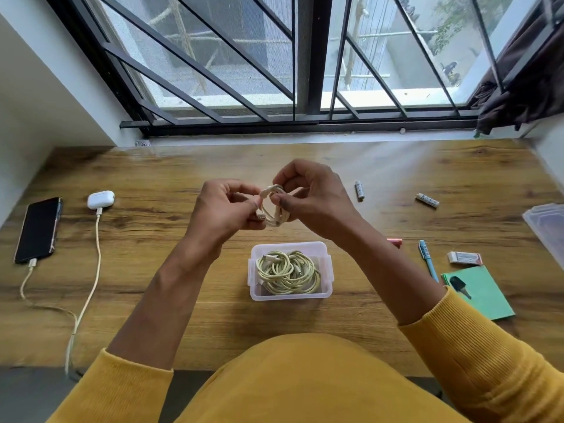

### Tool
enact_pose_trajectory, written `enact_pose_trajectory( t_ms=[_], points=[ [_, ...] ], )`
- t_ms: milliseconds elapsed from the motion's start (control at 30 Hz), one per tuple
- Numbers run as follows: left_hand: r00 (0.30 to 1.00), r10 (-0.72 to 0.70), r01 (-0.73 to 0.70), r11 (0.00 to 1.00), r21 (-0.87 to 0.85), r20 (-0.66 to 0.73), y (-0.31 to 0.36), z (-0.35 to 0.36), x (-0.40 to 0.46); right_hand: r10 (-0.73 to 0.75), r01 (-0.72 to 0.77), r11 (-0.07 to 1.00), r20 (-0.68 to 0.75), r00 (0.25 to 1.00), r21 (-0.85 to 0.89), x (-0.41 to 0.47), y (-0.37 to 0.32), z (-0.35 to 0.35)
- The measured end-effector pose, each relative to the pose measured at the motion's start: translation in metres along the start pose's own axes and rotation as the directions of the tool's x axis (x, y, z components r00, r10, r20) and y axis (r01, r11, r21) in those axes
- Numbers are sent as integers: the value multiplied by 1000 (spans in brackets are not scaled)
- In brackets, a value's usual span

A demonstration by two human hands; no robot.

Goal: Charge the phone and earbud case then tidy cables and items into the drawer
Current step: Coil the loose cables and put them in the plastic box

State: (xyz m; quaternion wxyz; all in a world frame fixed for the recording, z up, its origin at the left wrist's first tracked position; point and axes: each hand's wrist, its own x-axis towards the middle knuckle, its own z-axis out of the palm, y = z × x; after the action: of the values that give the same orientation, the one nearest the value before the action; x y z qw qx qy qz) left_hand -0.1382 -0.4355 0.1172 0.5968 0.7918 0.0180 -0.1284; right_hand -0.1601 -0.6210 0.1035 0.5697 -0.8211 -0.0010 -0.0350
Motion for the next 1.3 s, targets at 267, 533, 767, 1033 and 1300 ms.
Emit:
enact_pose_trajectory(
  t_ms=[267, 533, 767, 1033, 1300],
  points=[
    [945, -71, 197, 903, -382, 319, 11, -16, -8, 82, -77, 962, -11, 997, 262, -2, -3, -8],
    [966, 139, -88, 969, -231, 216, 5, -10, -10, 95, -128, 878, 95, 991, 461, -5, -12, -19],
    [955, 273, -241, 942, -233, 118, -1, 8, -15, 61, -67, 915, 27, 998, 397, -1, -22, -16],
    [956, 253, -202, 934, -294, 149, -7, 15, -21, 18, 10, 979, -136, 990, 203, -2, -15, -7],
    [931, 235, -128, 928, -351, 280, -13, 12, -16, 73, -52, 954, -61, 995, 295, -3, -13, -6]
  ],
)
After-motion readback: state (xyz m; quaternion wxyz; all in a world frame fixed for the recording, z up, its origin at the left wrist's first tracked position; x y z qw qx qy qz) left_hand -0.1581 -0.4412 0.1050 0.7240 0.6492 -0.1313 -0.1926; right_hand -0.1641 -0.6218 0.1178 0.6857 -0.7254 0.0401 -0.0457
